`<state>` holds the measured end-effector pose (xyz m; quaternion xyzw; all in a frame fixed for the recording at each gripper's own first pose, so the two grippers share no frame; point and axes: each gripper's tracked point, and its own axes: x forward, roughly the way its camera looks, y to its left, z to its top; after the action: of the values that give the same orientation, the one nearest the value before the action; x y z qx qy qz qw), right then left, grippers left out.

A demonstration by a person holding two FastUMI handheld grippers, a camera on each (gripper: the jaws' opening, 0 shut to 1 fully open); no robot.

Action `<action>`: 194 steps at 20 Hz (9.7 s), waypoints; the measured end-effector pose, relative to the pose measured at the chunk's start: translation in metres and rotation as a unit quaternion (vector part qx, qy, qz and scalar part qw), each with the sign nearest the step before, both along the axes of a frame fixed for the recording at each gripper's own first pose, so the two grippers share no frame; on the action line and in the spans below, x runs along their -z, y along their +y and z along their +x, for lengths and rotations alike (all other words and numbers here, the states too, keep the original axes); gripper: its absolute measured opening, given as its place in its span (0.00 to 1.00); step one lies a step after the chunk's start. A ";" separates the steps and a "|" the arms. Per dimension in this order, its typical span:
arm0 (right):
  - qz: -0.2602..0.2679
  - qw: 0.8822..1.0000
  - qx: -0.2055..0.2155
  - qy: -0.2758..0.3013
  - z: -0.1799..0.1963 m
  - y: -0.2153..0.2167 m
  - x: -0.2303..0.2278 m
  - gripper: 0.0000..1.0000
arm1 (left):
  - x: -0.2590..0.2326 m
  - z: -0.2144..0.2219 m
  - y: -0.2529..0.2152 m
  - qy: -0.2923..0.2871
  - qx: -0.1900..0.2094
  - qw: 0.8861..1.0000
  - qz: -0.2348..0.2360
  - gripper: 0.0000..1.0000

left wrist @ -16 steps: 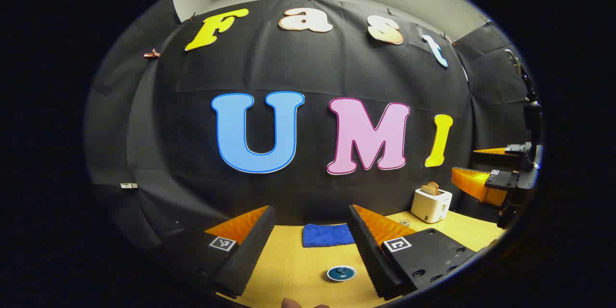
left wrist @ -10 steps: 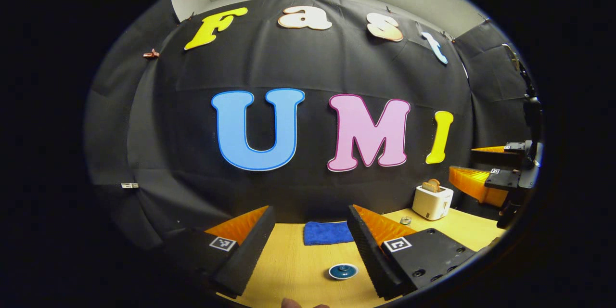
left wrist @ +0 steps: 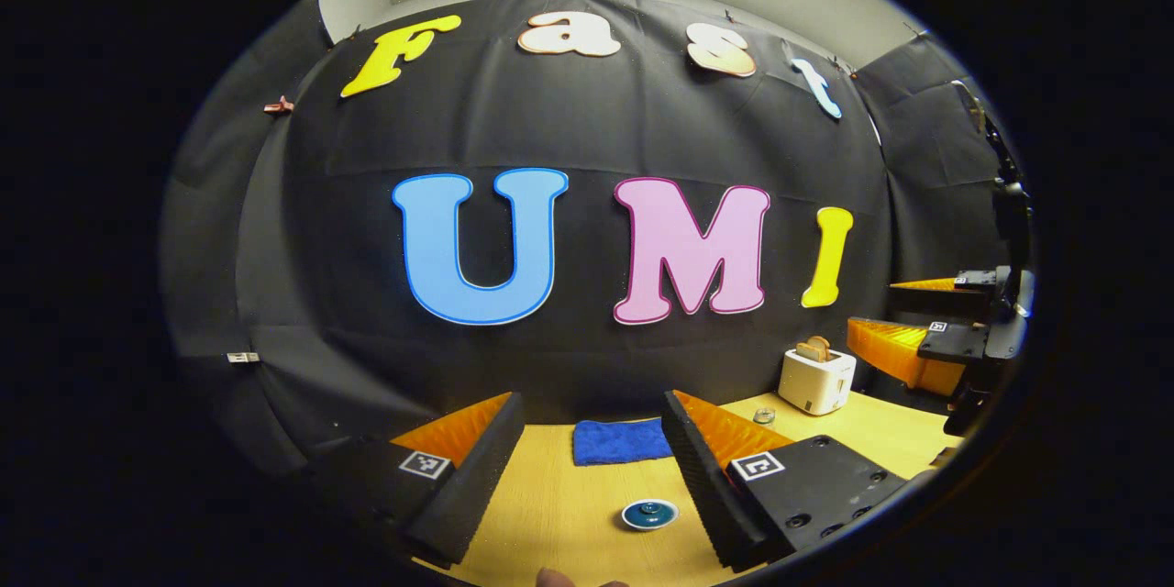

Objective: Open the teacup lid with one hand, grasp the water bottle and pour water into the teacup with the other hand; after pouring, place the water bottle on the coaster and then close the teacup lid.

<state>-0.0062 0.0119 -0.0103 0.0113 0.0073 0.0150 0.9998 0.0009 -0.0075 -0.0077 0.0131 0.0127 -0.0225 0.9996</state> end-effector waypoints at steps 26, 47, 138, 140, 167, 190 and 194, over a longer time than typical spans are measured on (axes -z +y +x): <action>0.011 0.999 -0.018 0.045 0.067 0.020 0.219 0.98 | 0.282 0.105 -0.077 0.122 0.045 0.991 0.019 0.76; 0.034 0.996 -0.039 0.067 0.081 0.034 0.251 0.98 | 0.256 0.114 -0.083 0.081 0.042 0.996 0.022 0.31; -0.793 0.506 -0.103 -0.323 0.125 0.080 0.297 0.75 | 0.231 0.020 0.029 0.072 -0.073 0.994 -0.046 0.31; -0.790 0.519 -0.106 -0.309 0.132 0.081 0.297 0.75 | 0.231 0.018 0.031 0.072 -0.075 0.993 -0.048 0.31; 0.012 0.992 -0.126 0.025 0.113 0.036 0.346 0.76 | 0.228 0.061 -0.018 0.076 -0.024 0.997 -0.019 0.31; 0.112 0.981 -0.126 0.096 0.114 0.028 0.362 0.93 | 0.243 0.085 -0.059 0.090 0.000 0.996 -0.010 0.31; 0.112 0.979 -0.127 0.113 0.097 0.024 0.371 0.91 | 0.246 0.093 -0.068 0.091 0.006 0.996 -0.014 0.28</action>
<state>0.0913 0.0356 -0.3816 0.1233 0.1196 0.1415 0.9749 0.0939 -0.0751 -0.2535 -0.0032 0.1031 -0.0300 0.9942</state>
